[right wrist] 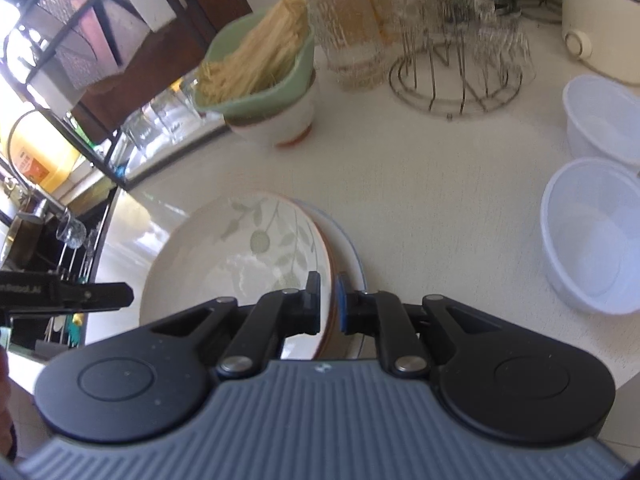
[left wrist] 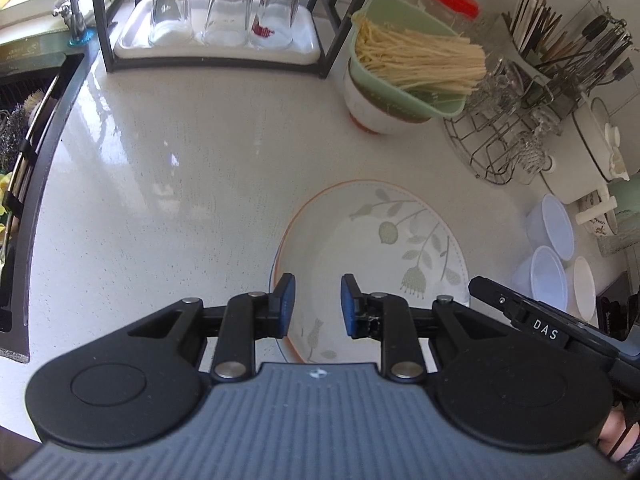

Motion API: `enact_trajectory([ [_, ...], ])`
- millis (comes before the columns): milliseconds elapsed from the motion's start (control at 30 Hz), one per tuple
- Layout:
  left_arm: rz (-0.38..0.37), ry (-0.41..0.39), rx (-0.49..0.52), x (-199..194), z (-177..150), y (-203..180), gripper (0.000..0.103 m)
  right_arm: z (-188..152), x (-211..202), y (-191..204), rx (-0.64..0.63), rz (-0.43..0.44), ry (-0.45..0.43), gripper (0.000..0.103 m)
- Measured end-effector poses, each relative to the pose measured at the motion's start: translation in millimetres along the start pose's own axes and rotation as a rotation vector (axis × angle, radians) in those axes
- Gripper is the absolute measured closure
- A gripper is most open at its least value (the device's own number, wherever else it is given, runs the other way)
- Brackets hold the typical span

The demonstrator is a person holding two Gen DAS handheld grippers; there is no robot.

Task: Organize plates and bowls
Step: 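Lower the plate onto the stack and open both grippers, then lift both grippers away and move them toward the white plastic bowls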

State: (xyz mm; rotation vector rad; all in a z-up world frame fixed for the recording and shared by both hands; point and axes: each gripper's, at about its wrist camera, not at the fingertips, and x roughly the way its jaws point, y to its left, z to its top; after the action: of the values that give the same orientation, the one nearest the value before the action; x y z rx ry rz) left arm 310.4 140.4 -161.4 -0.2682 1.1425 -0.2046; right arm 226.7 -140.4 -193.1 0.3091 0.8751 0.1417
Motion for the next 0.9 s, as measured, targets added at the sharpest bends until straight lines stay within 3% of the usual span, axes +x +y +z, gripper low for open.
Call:
enact_trajectory([
  [400,0.025,-0.176,0.08,-66.1,9.0,-23.1,0.076,21.3,-58.6,24.0,-0.046,0.017,-0.16,0.091],
  [900,-0.059,-0.267,0.193,-108.4,6.5,-43.7,0.076,22.0,-114.9,59.9,-0.088,0.032,-0.285,0.091],
])
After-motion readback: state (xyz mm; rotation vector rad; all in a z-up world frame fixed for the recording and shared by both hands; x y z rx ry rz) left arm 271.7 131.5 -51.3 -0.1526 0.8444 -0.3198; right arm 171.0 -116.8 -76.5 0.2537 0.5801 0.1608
